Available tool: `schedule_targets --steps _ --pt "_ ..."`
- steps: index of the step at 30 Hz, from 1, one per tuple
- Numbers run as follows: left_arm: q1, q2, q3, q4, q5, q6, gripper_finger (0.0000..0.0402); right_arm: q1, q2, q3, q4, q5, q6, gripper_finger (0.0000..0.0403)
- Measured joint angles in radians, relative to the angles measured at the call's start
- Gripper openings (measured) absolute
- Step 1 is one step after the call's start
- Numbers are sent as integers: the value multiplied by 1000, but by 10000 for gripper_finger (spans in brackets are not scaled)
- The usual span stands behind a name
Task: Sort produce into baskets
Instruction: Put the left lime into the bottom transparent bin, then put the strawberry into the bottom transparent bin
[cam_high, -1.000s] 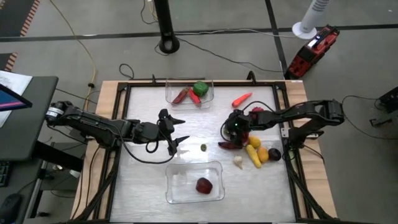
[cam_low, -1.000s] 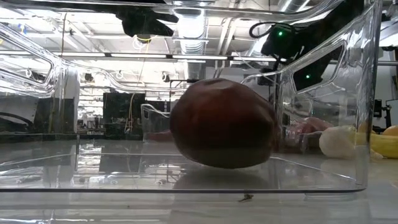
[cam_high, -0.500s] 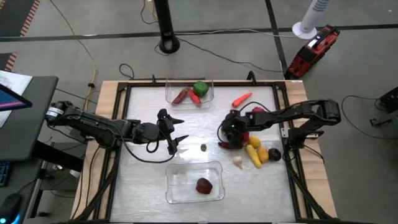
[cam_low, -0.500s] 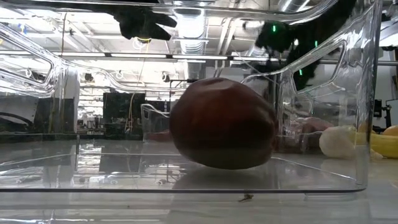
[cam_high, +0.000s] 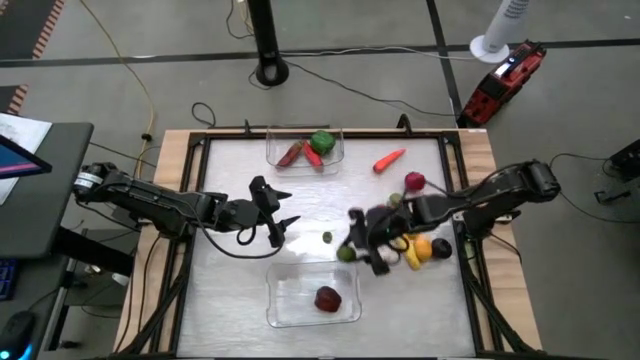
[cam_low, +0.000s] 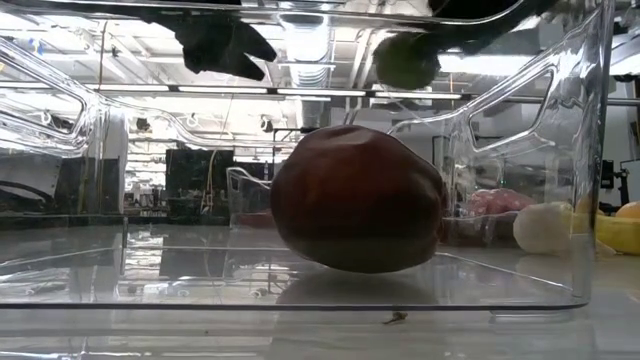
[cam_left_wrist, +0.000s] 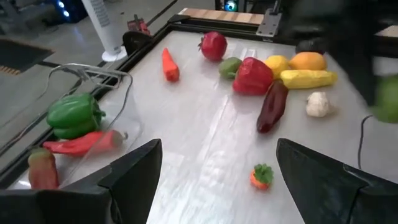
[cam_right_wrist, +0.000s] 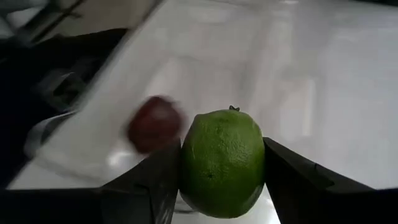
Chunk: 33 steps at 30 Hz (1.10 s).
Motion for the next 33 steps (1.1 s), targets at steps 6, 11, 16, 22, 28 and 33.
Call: schedule_targets --steps 6,11,16,22,28,33 --pt "0 0 0 -8 -17 -3 304 49 93 14 39 -23 -38 245" --pt "0 0 0 -9 -17 -12 304 29 145 113 -84 -79 -32 280" --pt "0 0 0 -10 -17 -12 304 10 122 191 -227 -57 -39 306" --pt "0 0 0 -12 -15 -18 304 -24 52 176 -373 111 -64 309" --pt "0 0 0 -11 -10 -26 304 -82 13 44 -274 157 -89 309" --pt "0 0 0 -10 -10 -25 304 -190 33 -98 -41 108 -123 309"
